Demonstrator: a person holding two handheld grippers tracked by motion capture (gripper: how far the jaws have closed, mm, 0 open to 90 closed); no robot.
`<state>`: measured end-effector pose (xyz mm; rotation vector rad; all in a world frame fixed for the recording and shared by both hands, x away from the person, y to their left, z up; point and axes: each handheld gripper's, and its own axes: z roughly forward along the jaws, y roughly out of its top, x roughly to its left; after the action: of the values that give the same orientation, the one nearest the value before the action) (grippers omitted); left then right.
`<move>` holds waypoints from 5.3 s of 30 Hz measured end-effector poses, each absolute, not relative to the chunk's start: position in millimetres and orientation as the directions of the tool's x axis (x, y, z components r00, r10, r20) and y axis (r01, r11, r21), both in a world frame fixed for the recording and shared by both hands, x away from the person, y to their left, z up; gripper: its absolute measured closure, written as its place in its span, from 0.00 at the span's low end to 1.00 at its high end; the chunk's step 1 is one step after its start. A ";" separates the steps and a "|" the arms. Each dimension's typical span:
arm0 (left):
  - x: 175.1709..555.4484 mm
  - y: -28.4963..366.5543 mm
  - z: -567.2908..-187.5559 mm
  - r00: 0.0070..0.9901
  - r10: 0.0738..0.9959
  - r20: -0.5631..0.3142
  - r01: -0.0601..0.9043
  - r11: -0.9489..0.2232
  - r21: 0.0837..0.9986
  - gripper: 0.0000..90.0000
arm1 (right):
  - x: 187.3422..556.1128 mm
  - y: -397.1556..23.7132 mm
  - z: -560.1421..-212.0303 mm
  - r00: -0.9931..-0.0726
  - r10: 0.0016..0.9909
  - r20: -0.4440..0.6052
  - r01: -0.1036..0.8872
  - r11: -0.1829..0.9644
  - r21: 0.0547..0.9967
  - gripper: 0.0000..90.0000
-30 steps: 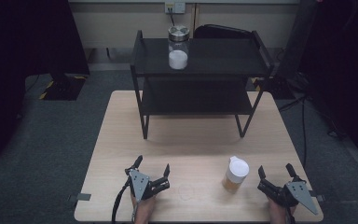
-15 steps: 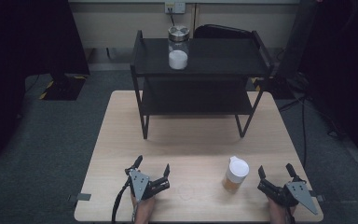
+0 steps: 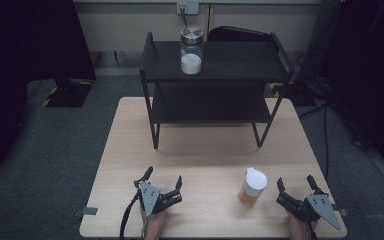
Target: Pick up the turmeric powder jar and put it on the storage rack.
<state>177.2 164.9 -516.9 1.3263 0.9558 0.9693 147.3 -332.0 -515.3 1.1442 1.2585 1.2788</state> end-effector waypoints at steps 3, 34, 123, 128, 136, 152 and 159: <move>177.2 164.9 -516.9 0.321 0.947 -0.005 -0.018 0.011 1.000 0.00 | 147.3 -331.9 -515.3 -0.086 0.996 -0.008 -0.024 0.006 1.000 0.01; 177.3 164.9 -516.8 0.321 0.947 -0.005 -0.018 0.012 1.000 0.00 | 133.6 -328.8 -476.4 -0.276 0.961 0.011 -0.152 -0.054 0.987 0.01; 178.0 167.5 -516.9 0.336 0.942 -0.004 -0.018 0.011 1.000 0.00 | 160.1 -295.6 -470.3 -0.446 0.893 -0.051 0.037 0.075 0.997 0.34; 178.0 167.5 -516.9 0.336 0.942 -0.005 -0.019 0.012 1.000 0.00 | 161.1 -298.3 -464.1 -0.454 0.890 -0.044 0.036 0.068 0.997 0.34; 178.0 167.5 -516.9 0.336 0.942 -0.005 -0.019 0.012 1.000 0.00 | 163.7 -302.0 -451.1 -0.466 0.883 -0.050 0.029 0.072 0.997 0.34; 178.0 167.5 -517.0 0.336 0.942 -0.006 -0.018 0.013 1.000 0.00 | 170.3 -308.7 -418.3 -0.510 0.857 -0.065 0.016 0.085 0.996 0.34; 178.0 167.6 -516.9 0.336 0.942 -0.004 -0.018 0.011 1.000 0.00 | 174.5 -309.0 -398.3 -0.525 0.849 -0.064 0.012 0.083 0.997 0.34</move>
<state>178.0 167.6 -516.9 1.3317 0.9434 0.9576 174.5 -309.0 -398.3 0.8631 1.6654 1.5226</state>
